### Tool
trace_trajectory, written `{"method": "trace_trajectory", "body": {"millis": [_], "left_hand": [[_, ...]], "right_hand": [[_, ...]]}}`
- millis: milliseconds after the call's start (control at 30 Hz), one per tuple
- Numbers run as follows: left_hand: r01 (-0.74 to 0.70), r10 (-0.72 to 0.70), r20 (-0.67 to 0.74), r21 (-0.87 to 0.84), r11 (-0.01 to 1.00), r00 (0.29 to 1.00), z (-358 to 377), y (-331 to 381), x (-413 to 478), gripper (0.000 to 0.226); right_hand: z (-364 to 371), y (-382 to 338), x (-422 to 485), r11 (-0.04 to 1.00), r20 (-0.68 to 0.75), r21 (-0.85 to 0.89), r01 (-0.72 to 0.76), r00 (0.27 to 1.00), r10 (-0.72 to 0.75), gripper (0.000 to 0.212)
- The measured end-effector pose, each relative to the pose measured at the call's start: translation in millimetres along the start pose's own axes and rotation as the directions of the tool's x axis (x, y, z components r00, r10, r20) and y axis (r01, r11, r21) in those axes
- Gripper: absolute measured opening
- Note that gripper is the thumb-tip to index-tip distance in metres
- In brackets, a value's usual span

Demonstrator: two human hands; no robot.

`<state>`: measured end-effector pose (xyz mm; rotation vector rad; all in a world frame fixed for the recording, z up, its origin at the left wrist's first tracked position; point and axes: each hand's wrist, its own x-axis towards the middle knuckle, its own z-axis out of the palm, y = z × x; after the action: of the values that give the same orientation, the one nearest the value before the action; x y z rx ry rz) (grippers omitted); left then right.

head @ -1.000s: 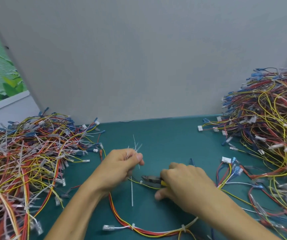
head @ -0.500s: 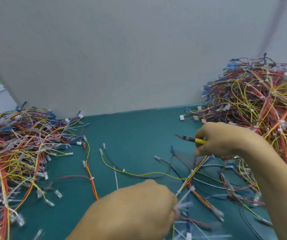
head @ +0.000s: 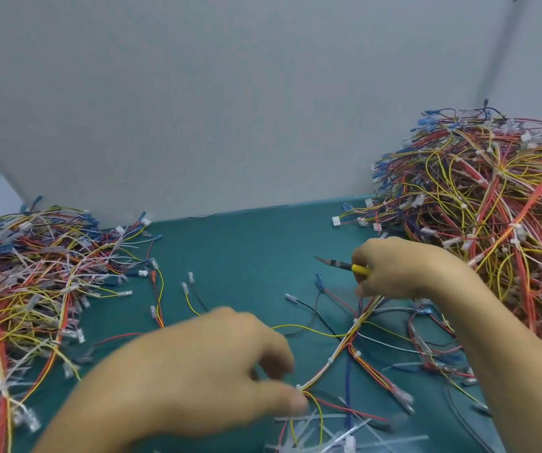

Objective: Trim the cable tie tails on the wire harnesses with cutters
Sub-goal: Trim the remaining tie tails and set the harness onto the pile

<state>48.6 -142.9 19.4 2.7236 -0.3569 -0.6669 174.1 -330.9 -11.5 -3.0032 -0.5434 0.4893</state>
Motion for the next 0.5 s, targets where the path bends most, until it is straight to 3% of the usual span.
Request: {"method": "trace_trajectory", "body": {"millis": [133, 267, 400, 500], "left_hand": [[0.348, -0.357, -0.130, -0.088, 0.933, 0.925, -16, -67, -16, 0.026], [0.571, -0.583, -0.025, -0.171, 0.803, 0.812, -7, -115, 4, 0.036], [0.663, -0.657, 0.100, -0.179, 0.727, 0.747, 8, -129, 20, 0.038], [0.674, -0.683, 0.054, -0.237, 0.700, 0.728, 11, -132, 25, 0.033]], "right_hand": [[9, -15, -2, 0.996, 0.078, -0.091, -0.011, 0.997, 0.018, 0.008], [27, -31, 1, 0.980, 0.116, -0.195, -0.025, 0.992, 0.048, 0.009], [39, -40, 5, 0.975, 0.035, -0.213, -0.066, 0.997, 0.075, 0.013], [44, -40, 10, 0.983, -0.080, -0.152, -0.100, 0.993, 0.088, 0.010]]}}
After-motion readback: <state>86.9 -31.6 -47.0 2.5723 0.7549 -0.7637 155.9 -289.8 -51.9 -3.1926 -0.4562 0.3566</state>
